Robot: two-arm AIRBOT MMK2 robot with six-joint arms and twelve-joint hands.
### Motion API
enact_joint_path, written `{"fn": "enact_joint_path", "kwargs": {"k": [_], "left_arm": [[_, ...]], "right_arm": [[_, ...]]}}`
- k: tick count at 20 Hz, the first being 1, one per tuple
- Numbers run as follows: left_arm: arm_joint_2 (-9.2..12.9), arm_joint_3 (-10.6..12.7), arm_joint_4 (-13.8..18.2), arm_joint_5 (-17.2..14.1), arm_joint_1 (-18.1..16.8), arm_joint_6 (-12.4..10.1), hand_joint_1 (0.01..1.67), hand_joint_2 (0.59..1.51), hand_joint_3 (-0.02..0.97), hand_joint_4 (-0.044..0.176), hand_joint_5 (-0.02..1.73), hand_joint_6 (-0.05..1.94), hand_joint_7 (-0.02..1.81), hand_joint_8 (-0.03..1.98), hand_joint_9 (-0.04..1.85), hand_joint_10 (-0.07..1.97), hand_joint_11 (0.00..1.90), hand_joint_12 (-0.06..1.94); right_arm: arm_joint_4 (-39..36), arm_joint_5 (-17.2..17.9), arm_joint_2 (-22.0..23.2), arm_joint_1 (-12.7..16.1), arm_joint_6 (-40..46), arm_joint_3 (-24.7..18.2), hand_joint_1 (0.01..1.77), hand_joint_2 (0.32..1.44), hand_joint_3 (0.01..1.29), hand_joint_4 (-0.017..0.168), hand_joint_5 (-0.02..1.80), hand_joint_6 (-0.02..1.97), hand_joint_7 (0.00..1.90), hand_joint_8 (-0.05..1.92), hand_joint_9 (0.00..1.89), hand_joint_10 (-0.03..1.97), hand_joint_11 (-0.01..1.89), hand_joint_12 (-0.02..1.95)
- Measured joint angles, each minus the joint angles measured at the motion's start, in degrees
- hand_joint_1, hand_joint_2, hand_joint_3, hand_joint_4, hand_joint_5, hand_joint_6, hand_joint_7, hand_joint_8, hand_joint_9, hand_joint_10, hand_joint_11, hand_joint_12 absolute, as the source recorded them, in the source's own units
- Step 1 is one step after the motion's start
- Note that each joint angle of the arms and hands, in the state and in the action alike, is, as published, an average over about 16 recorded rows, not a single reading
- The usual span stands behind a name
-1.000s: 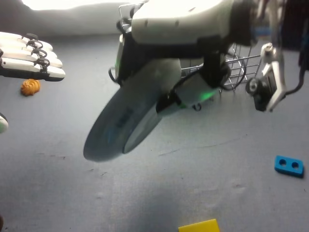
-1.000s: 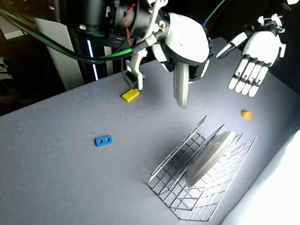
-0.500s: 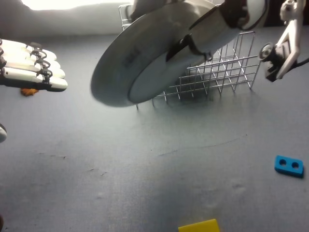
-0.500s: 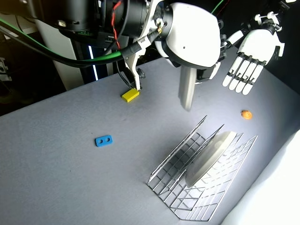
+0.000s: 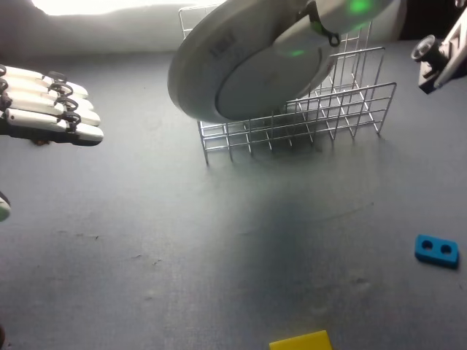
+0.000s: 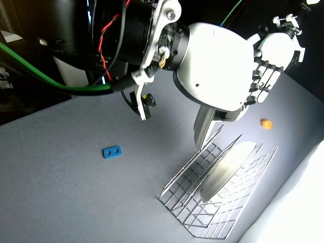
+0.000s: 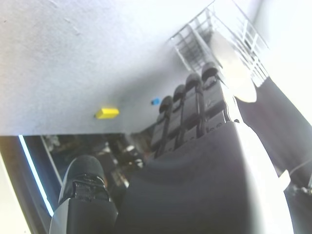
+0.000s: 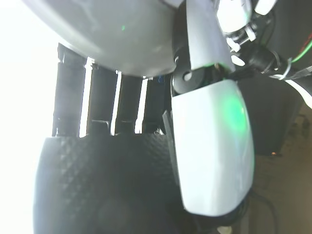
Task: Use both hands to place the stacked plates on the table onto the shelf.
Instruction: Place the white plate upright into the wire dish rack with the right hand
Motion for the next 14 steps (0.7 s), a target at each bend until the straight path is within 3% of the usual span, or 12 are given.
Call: {"fn": "enact_joint_path", "kwargs": {"k": [7,14], "left_arm": [[-0.29,0.02,-0.04,-0.05,0.44,0.21,0.01,1.166,0.021,0.002,0.02,0.01,0.02,0.02,0.02,0.02,0.02,0.01],[-0.57,0.17,-0.09,-0.03,0.83,0.30,0.01,1.168,0.021,0.002,0.02,0.01,0.02,0.02,0.02,0.02,0.02,0.01]], "right_arm": [[0.20,-1.51,-0.06,0.70,1.45,1.23,1.35,0.98,0.01,-0.009,1.01,0.77,1.10,0.68,1.10,0.96,0.98,1.12],[0.42,-3.80,-1.16,-0.47,3.97,3.07,1.36,0.98,0.01,-0.009,1.00,0.77,1.09,0.70,1.10,0.96,0.97,1.13]]}}
